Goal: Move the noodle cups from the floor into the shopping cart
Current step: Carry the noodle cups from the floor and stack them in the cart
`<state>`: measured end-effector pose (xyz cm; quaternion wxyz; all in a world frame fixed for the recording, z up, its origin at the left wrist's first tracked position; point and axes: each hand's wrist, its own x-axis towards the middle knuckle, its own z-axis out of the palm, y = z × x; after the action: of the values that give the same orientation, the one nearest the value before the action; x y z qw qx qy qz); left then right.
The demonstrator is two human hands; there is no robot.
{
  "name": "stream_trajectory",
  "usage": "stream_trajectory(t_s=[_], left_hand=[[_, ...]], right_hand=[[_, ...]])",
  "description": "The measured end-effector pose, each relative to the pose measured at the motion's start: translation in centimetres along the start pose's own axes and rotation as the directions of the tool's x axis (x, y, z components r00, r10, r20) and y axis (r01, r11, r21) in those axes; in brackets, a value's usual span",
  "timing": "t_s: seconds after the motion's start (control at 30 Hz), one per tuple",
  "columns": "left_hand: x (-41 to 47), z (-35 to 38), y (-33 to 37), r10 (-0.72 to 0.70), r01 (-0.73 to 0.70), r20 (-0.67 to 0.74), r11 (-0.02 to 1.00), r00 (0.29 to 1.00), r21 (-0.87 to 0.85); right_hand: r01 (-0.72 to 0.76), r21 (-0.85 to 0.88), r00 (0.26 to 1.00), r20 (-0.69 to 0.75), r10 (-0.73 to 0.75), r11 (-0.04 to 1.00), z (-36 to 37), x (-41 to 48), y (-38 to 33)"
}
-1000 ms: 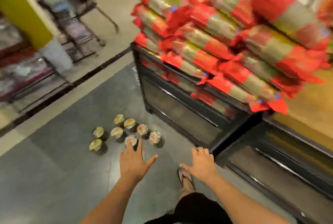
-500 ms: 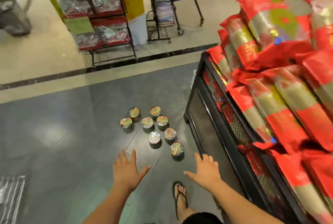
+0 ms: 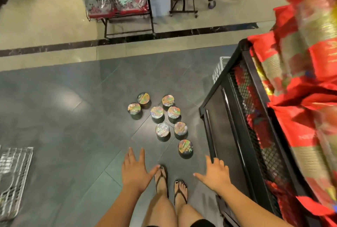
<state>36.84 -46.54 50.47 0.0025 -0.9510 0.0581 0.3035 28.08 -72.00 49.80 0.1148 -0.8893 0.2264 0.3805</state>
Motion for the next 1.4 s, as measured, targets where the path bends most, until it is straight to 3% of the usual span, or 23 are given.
stream_trajectory(t_s=[0.2, 0.37, 0.57, 0.67, 0.8, 0.9, 1.03, 1.1, 1.3, 1.4], left_hand=[[11.5, 6.3, 0.5, 0.010, -0.010, 0.010, 1.000, 1.000, -0.015], [24.7, 15.6, 1.1, 0.070, -0.070, 0.008, 0.997, 0.997, 0.018], [40.2, 29.4, 1.4, 0.238, -0.233, -0.052, 0.969, 0.970, 0.080], [45.8, 34.4, 1.4, 0.339, -0.329, -0.147, 0.940, 0.929, 0.086], [50.3, 38.8, 1.4, 0.431, -0.418, -0.230, 0.902, 0.873, 0.104], [51.7, 40.3, 1.7, 0.415, -0.407, -0.274, 0.909, 0.868, 0.088], [52.3, 40.3, 2.3, 0.388, -0.379, -0.294, 0.921, 0.874, 0.087], [52.4, 39.9, 2.5, 0.405, -0.391, -0.299, 0.914, 0.864, 0.108], [52.4, 38.7, 2.8, 0.393, -0.397, -0.288, 0.917, 0.873, 0.047], [51.9, 37.7, 2.4, 0.421, -0.423, -0.307, 0.904, 0.853, 0.064]], right_hand=[[-0.022, -0.014, 0.999, 0.030, 0.022, 1.000, 3.3, 12.2, -2.3], [-0.027, -0.030, 0.999, 0.020, 0.027, 0.999, 10.3, 25.7, -3.0], [0.018, -0.113, 0.999, -0.030, -0.022, 0.993, 21.4, 40.8, -2.0], [0.014, -0.107, 0.998, -0.051, -0.020, 0.994, 26.5, 45.8, -0.9], [0.061, -0.046, 0.995, -0.075, -0.065, 0.997, 31.4, 49.1, 0.9], [0.092, -0.009, 0.991, -0.100, -0.092, 0.996, 33.3, 49.6, 1.8], [0.153, -0.096, 0.981, -0.104, -0.163, 0.983, 34.6, 50.0, 2.2], [0.186, -0.072, 0.960, -0.200, -0.197, 0.980, 35.0, 50.3, 2.2], [0.228, -0.004, 0.962, -0.153, -0.226, 0.974, 34.4, 50.8, 2.9], [0.209, 0.068, 0.960, -0.207, -0.191, 0.976, 32.9, 50.4, 3.6]])
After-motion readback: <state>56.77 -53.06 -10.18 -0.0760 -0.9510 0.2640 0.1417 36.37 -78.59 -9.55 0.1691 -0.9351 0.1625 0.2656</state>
